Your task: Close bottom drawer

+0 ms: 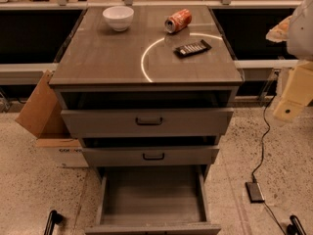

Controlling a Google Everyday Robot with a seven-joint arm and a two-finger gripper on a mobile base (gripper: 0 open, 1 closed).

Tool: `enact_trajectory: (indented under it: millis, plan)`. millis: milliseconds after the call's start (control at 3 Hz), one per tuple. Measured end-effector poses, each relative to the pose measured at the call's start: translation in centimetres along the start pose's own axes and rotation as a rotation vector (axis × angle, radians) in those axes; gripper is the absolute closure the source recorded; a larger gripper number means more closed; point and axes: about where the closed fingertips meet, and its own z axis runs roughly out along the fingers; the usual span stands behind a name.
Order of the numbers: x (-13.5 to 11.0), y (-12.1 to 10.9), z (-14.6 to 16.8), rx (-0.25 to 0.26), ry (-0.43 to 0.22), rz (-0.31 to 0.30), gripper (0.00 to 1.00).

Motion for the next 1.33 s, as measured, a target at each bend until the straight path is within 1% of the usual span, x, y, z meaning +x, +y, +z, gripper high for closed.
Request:
enact_trajectory:
  millis: [333, 667, 1000, 1333]
  plan:
    - [0.0, 0.0, 0.0, 0.0, 0.0, 0.0, 0.0]
    - [-0.3, 1.7, 3.2, -0.047, -0.038, -0.037, 0.0]
    - [-1.6, 6.4, 10.0, -0.162, -0.14, -0.1, 0.0]
    - [-1.0, 8.9, 12.4, -0.222, -0.133, -0.107, 0.0]
